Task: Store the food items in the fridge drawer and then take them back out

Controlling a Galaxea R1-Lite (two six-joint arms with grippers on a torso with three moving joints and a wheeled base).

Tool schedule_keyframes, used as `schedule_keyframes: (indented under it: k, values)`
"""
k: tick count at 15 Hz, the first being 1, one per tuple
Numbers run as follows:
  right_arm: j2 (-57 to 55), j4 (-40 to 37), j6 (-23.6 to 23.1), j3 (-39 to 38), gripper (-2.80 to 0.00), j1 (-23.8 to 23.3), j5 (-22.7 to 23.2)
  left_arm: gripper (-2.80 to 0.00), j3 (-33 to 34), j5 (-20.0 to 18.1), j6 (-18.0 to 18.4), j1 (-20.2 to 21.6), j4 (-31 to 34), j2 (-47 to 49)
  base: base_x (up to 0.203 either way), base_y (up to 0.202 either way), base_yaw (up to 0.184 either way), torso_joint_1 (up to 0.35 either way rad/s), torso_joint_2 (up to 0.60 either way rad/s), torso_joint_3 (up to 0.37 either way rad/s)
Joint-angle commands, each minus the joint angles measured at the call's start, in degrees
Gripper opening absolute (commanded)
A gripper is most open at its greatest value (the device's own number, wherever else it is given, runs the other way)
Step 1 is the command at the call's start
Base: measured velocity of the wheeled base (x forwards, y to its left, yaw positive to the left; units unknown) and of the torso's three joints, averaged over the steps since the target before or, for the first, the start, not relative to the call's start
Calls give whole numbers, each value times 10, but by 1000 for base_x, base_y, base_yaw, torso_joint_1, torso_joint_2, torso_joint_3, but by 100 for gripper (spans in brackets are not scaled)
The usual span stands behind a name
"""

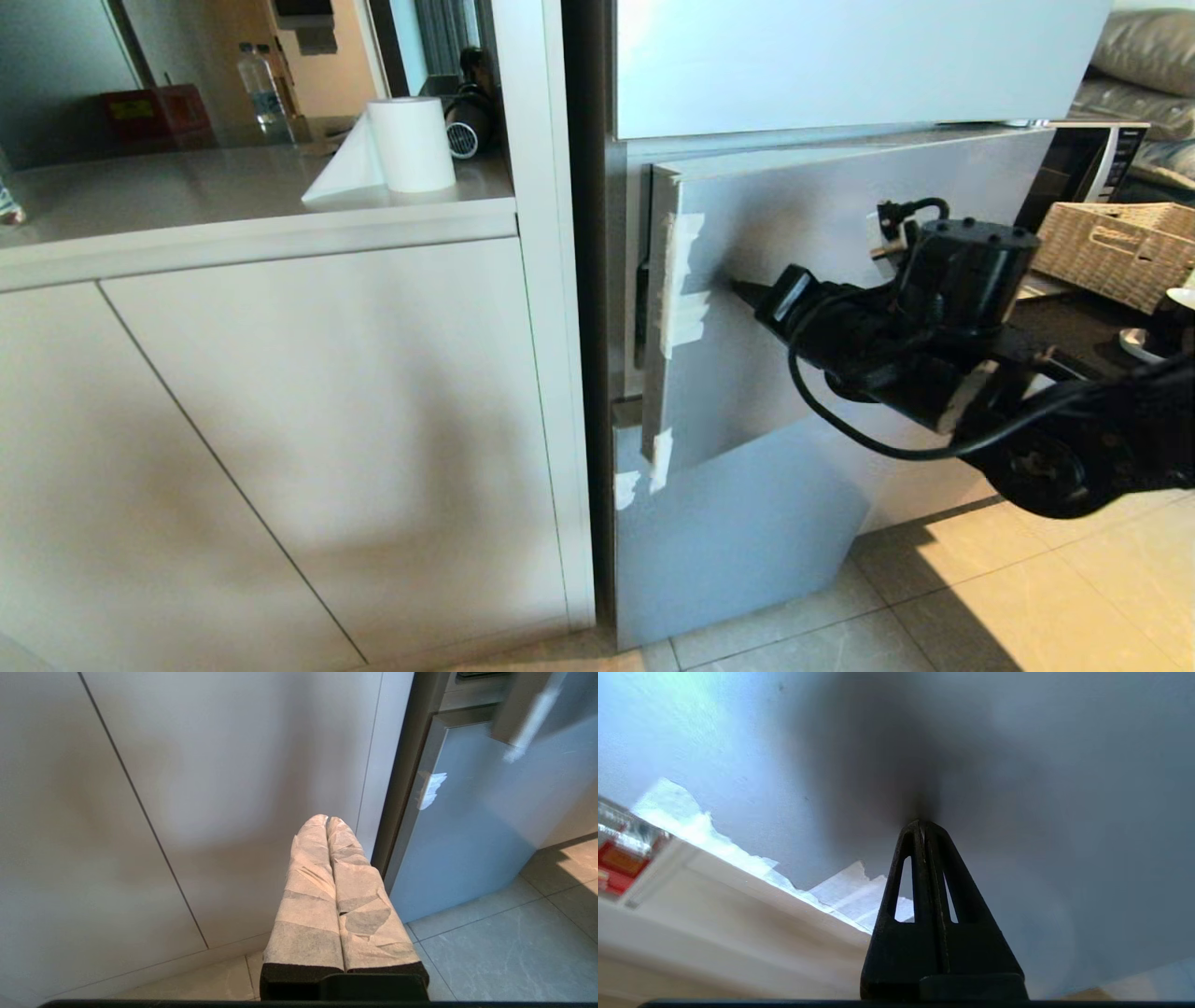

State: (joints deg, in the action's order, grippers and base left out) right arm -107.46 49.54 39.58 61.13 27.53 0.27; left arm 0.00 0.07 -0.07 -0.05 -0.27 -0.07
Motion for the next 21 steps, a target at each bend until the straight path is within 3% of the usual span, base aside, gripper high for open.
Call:
schedule_keyframes:
  k: [1, 3, 5, 8, 11, 13, 16, 18, 21]
  values:
    - [-80, 11, 4, 59, -280, 0, 0, -280, 1, 0, 0, 0, 0, 0, 0, 0, 0, 0, 0, 0]
    - [-142, 30, 7, 136, -280, 0, -2, -280, 1, 0, 0, 0, -1, 0, 0, 0, 0, 0, 0, 0]
    - [-145, 37, 12, 144, -280, -1, -4, -280, 1, 0, 0, 0, -1, 0, 0, 0, 0, 0, 0, 0]
    - [-70, 40, 14, 76, -280, -3, -5, -280, 1, 0, 0, 0, 0, 0, 0, 0, 0, 0, 0, 0]
    - [59, 44, -5, -62, -280, 2, -5, -280, 1, 0, 0, 0, 0, 0, 0, 0, 0, 0, 0, 0]
    - [168, 46, -57, -191, -280, 3, -12, -280, 1, 0, 0, 0, -1, 0, 0, 0, 0, 0, 0, 0]
    - [373, 48, -169, -409, -280, -14, -55, -280, 1, 0, 0, 0, -1, 0, 0, 0, 0, 0, 0, 0]
    - [498, 17, -230, -490, -280, -68, -66, -280, 1, 0, 0, 0, 0, 0, 0, 0, 0, 0, 0, 0]
    - [680, -140, -295, -543, -280, -177, -40, -280, 1, 0, 0, 0, 0, -1, 0, 0, 0, 0, 0, 0]
